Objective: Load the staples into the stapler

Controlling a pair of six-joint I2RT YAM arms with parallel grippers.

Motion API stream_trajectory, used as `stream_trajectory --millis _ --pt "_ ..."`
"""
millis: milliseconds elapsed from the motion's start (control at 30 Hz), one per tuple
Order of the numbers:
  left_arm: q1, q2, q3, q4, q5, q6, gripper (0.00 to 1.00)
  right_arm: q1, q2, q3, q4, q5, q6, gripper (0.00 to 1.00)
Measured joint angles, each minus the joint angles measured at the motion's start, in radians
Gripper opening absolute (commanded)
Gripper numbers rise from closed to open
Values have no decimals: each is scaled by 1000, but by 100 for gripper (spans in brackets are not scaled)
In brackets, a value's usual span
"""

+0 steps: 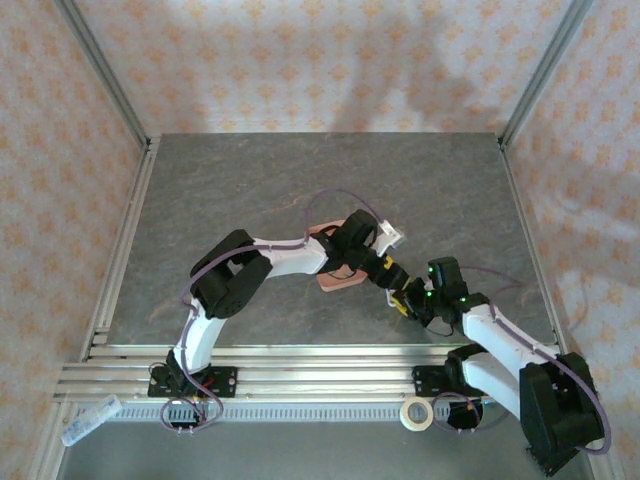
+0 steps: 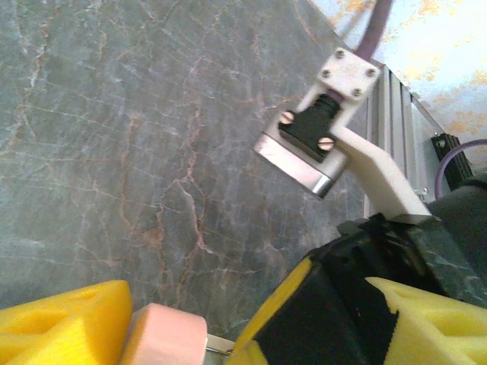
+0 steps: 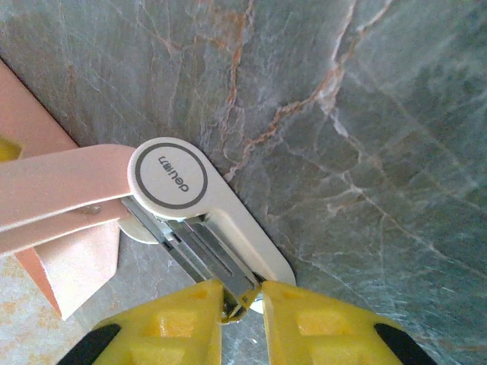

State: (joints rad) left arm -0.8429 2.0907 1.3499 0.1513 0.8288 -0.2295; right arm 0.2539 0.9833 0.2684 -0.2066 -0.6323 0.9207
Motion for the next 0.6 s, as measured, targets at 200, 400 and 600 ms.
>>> stream_trajectory --millis 200,400,600 --pt "-2 -13 -30 36 2 -2 78 -6 8 0 0 -3 -17 20" --pt "-2 -23 -51 61 8 -5 78 -11 14 4 -2 -8 -32 19" --pt "-5 -43 -80 82 20 -8 78 -14 14 5 -3 -12 -43 19"
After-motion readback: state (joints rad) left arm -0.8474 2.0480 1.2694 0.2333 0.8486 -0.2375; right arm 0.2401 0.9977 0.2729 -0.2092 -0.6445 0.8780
